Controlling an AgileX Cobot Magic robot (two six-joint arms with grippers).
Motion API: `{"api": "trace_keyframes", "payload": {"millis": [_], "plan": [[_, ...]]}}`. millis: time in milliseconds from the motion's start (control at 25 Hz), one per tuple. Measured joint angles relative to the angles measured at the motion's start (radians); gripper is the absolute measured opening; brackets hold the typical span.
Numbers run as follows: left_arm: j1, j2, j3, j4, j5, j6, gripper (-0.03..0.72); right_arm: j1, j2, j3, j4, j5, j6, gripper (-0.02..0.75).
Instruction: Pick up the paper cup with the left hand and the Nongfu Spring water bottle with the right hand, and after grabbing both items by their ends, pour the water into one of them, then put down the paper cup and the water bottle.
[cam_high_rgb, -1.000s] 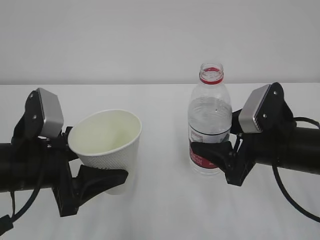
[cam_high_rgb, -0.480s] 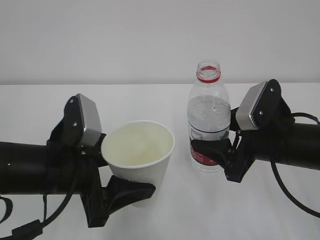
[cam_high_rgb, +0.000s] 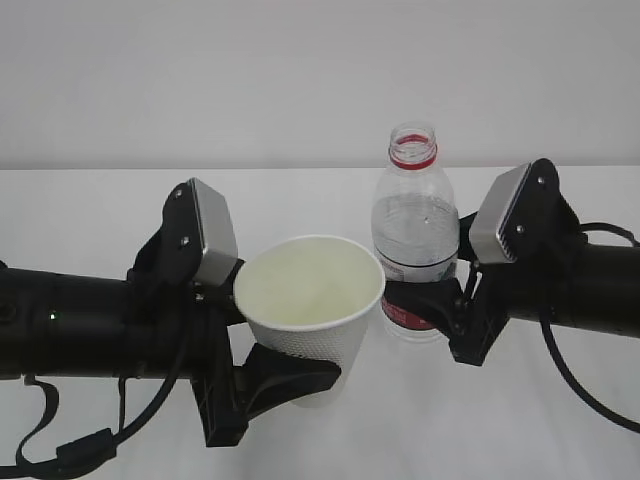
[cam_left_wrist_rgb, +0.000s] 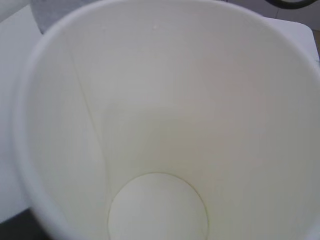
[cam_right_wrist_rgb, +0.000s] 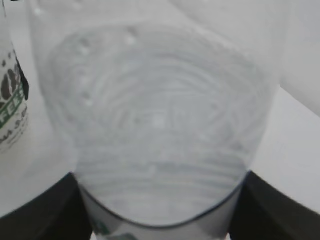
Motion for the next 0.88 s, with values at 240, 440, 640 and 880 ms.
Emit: {"api": "trace_keyframes", "payload": {"millis": [240, 440, 640, 880], "plan": [[0.0, 0.0, 0.0, 0.0, 0.0, -0.001, 0.524, 0.0, -0.026, -0.056, -0.023, 0.03, -0.005, 0.524], [0.0, 0.0, 0.0, 0.0, 0.0, -0.001, 0.524, 0.002, -0.046, -0.093, -0.06, 0.059, -0.021, 0.524], [0.0, 0.0, 0.0, 0.0, -0.004, -0.002, 0.524, 0.002, -0.046, -0.113, -0.073, 0.09, -0.055, 0.524], [0.0, 0.0, 0.0, 0.0, -0.004, -0.002, 0.522, 0.002, -0.046, -0.135, -0.076, 0.092, -0.102, 0.524]]}}
